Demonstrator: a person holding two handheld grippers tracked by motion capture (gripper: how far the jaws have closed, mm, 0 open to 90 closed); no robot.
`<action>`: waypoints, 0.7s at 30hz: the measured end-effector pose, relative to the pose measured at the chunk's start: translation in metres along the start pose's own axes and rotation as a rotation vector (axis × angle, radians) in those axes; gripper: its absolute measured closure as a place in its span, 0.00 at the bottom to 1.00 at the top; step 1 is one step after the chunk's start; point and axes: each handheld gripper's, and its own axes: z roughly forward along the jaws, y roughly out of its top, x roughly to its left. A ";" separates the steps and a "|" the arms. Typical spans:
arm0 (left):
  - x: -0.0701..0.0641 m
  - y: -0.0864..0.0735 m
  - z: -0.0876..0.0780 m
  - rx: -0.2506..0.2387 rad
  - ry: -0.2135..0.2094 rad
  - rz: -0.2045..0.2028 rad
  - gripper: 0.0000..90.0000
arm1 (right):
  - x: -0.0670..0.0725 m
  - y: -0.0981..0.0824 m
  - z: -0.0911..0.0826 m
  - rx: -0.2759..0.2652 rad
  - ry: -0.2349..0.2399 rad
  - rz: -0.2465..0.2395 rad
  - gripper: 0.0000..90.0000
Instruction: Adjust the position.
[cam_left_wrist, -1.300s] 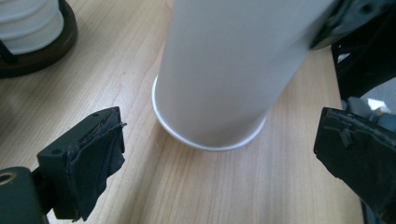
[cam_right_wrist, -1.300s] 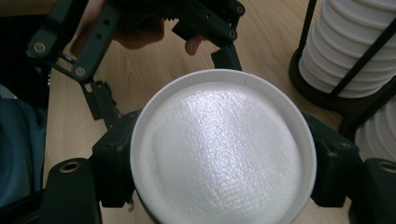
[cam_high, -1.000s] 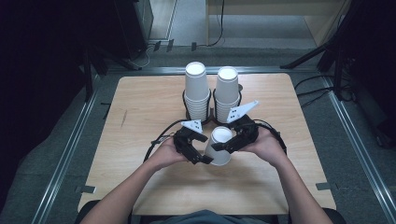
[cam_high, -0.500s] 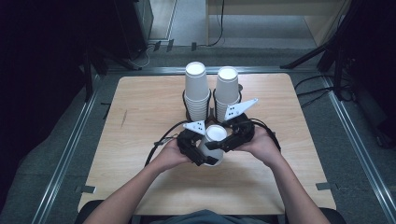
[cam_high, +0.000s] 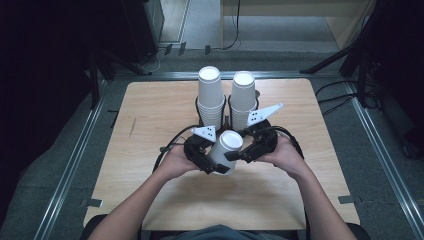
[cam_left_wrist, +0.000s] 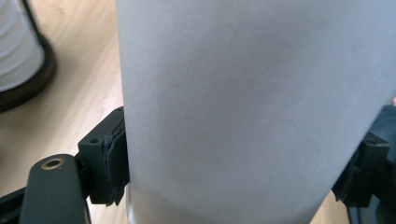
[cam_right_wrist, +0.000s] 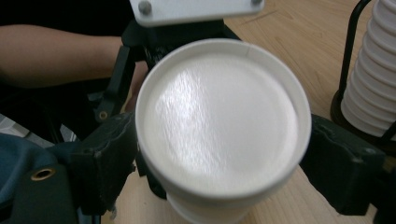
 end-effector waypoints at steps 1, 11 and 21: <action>0.000 0.000 0.000 0.000 0.000 0.000 0.18 | 0.000 0.000 0.000 0.000 0.000 0.000 0.17; 0.005 -0.004 -0.022 0.019 0.025 -0.019 0.18 | 0.002 -0.005 0.007 0.103 -0.028 -0.039 0.17; 0.004 -0.004 -0.040 0.082 0.060 -0.013 0.18 | -0.001 -0.017 0.009 0.154 -0.040 -0.047 0.17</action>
